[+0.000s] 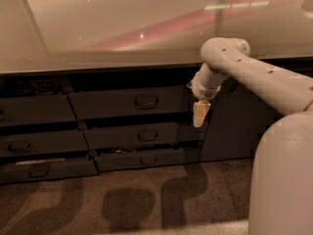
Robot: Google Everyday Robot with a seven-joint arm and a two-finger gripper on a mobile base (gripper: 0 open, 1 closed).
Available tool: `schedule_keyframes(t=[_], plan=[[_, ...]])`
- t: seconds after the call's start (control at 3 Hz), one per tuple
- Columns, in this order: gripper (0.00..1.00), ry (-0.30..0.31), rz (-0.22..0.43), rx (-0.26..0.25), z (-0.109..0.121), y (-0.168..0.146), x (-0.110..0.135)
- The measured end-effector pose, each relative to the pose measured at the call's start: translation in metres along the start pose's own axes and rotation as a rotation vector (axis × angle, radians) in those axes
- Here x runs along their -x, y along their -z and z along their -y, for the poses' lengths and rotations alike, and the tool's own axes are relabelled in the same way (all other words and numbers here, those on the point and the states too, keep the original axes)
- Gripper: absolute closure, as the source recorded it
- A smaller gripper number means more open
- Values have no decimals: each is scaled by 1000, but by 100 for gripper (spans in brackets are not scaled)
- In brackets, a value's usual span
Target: Open top drawer
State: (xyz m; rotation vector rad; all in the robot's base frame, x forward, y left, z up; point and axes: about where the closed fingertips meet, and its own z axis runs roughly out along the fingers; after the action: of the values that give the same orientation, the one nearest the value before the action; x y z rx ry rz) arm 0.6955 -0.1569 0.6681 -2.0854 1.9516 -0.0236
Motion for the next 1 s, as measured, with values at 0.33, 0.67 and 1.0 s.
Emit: schedule_keyframes(t=[0.33, 0.67, 1.0], plan=[[0, 2, 234, 86, -18, -14, -20], [0, 49, 327, 88, -12, -5, -12], [0, 49, 327, 88, -12, -5, -12]])
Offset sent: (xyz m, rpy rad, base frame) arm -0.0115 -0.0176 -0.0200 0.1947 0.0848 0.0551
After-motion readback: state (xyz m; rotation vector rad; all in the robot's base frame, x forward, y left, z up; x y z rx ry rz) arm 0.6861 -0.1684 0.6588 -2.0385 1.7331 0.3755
